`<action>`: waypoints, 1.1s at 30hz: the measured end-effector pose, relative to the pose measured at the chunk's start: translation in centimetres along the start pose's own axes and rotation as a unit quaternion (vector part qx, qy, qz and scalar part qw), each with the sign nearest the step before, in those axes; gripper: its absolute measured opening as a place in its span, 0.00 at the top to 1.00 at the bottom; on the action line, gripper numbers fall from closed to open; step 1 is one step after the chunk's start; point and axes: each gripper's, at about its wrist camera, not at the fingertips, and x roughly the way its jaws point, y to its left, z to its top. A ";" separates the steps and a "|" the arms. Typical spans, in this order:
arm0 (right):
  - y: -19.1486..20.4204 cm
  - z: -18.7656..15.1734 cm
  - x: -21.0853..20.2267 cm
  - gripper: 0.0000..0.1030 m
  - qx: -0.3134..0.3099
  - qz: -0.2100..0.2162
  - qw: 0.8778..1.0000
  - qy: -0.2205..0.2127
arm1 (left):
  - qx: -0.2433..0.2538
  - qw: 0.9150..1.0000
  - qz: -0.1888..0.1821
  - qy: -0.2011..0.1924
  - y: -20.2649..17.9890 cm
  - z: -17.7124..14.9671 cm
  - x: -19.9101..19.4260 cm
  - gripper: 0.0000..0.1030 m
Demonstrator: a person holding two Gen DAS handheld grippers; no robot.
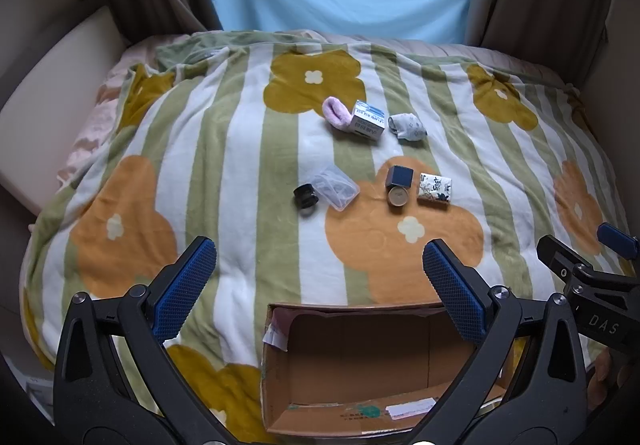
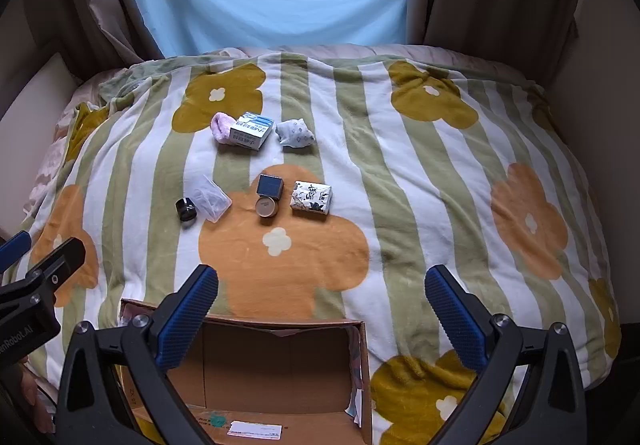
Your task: Organize objects
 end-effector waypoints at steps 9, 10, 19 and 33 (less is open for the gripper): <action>-0.4 0.0 -0.2 0.00 0.003 -0.001 1.000 -0.002 | 0.001 1.000 0.000 -0.001 -0.1 0.2 -0.1 0.00; -0.5 0.0 -0.2 0.00 0.004 -0.001 1.000 -0.003 | 0.001 1.000 0.001 -0.001 -0.1 0.2 -0.1 0.00; -0.6 0.3 -0.6 0.00 0.002 -0.002 1.000 -0.006 | 0.000 1.000 0.001 -0.001 -0.2 0.2 -0.2 0.00; -0.3 0.2 -1.0 0.01 0.002 -0.003 1.000 -0.008 | -0.005 1.000 -0.014 -0.001 -0.7 0.6 -1.2 0.00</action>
